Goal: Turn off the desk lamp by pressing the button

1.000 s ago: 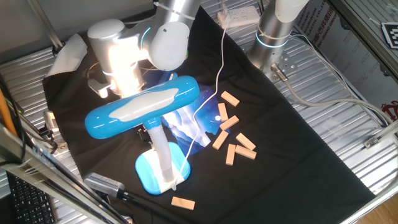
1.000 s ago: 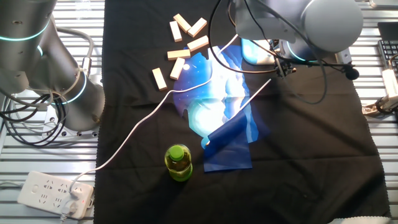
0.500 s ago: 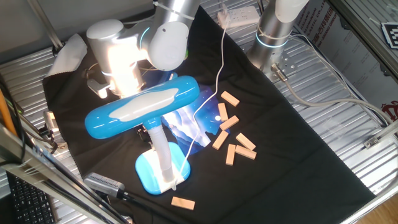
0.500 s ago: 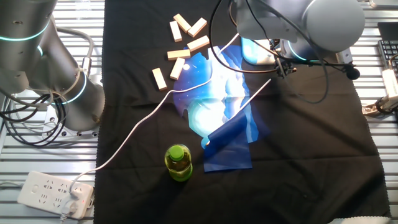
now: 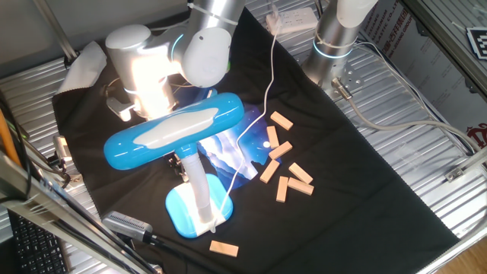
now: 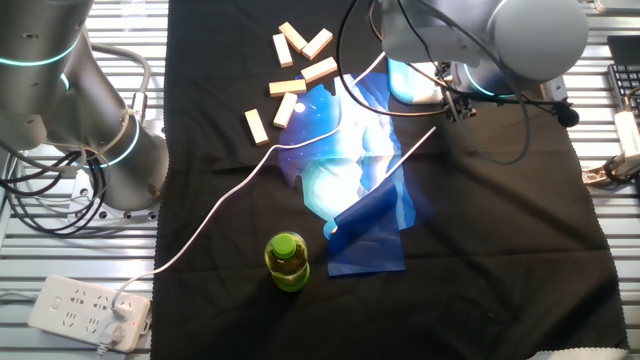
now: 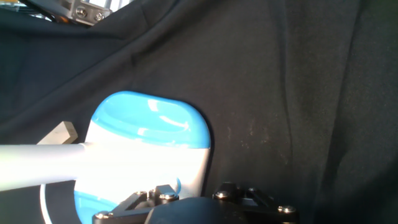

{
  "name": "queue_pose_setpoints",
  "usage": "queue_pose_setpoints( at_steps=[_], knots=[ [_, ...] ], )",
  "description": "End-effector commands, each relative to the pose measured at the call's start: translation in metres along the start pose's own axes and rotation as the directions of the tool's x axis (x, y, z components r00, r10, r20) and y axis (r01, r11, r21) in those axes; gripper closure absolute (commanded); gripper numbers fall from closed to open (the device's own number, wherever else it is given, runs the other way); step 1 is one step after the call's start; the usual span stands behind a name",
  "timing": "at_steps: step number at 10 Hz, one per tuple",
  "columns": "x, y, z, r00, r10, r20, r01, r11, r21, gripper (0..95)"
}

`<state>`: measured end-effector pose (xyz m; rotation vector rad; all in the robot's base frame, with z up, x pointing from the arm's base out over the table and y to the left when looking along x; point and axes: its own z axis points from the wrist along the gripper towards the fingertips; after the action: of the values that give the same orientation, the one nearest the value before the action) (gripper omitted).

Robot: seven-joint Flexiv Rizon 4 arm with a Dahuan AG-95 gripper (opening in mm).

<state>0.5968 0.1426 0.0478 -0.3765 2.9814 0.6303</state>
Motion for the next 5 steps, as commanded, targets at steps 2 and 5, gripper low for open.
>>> queue_pose_setpoints(
  at_steps=[2,5],
  knots=[
    [-0.0006,0.0009,-0.0005,1.0,0.01,-0.002,-0.01,1.0,-0.003,95.0],
    [-0.0062,0.0055,-0.0022,1.0,0.013,-0.001,-0.013,0.999,-0.034,95.0]
  ],
)
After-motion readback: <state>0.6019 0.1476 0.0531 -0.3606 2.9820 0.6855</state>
